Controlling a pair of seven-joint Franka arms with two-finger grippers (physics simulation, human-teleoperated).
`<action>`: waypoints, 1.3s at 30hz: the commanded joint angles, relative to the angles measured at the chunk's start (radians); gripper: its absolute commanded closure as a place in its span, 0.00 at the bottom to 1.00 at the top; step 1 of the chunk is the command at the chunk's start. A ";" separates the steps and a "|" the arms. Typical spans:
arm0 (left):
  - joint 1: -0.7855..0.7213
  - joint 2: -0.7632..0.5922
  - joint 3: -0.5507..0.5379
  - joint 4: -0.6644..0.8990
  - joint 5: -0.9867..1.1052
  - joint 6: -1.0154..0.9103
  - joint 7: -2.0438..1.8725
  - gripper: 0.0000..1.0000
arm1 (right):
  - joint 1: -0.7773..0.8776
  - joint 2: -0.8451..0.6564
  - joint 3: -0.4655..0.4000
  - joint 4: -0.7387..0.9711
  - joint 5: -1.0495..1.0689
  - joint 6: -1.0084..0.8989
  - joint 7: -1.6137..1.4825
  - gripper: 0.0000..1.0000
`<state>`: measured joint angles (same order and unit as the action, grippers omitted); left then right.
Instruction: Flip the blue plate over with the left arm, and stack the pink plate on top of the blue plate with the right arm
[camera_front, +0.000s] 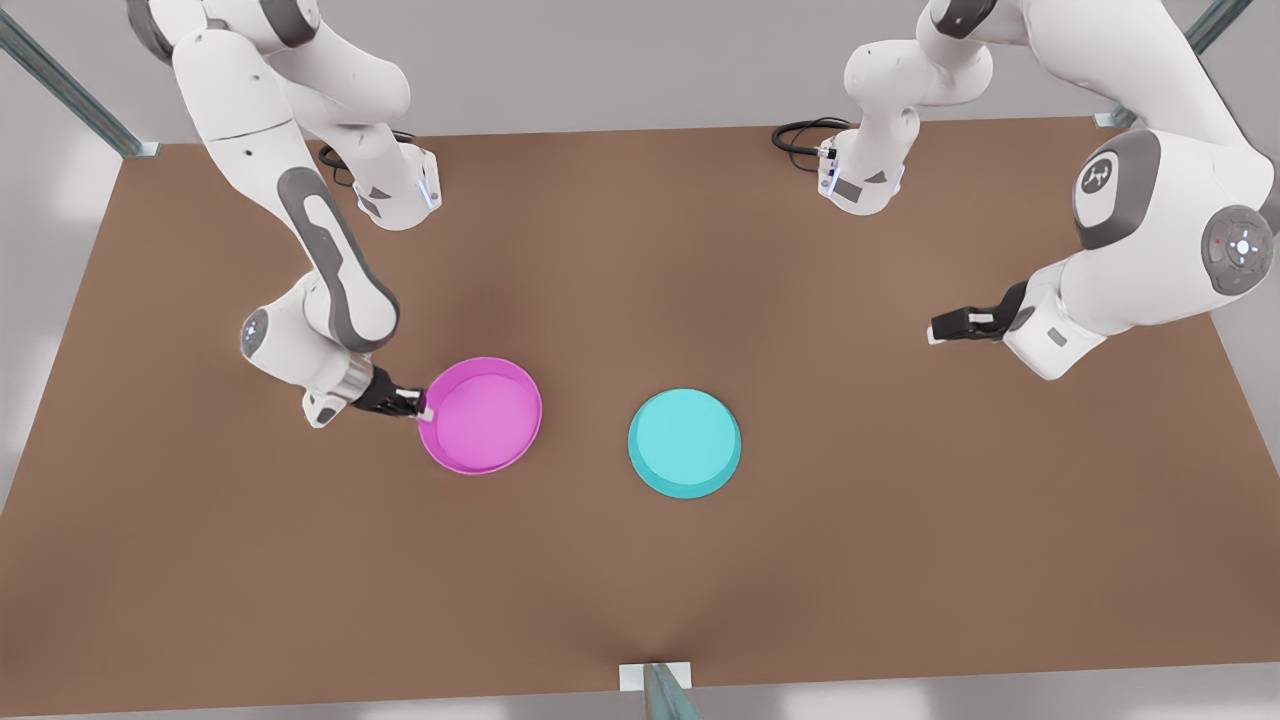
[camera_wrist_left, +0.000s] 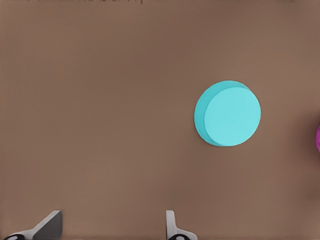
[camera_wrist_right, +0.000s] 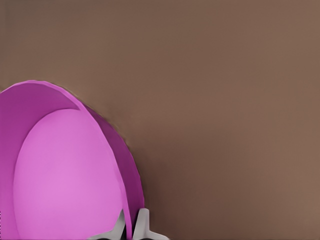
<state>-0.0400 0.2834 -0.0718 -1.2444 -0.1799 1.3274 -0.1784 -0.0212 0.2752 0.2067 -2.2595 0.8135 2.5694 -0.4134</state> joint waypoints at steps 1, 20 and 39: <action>0.000 -0.001 0.000 0.000 0.003 -0.004 0.008 0.00 | 0.034 0.027 0.007 0.044 0.082 -0.015 0.065 0.79; 0.000 -0.006 0.007 0.000 0.074 -0.045 0.069 0.00 | 0.485 0.366 -0.035 0.518 0.102 0.072 0.602 0.79; 0.003 -0.004 0.009 0.002 0.074 -0.043 0.068 0.00 | 0.620 0.211 -0.326 0.404 0.061 -0.047 0.604 0.00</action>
<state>-0.0368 0.2804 -0.0626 -1.2438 -0.1064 1.2855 -0.1268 0.5885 0.4998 -0.0972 -1.8362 0.8797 2.5916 0.0944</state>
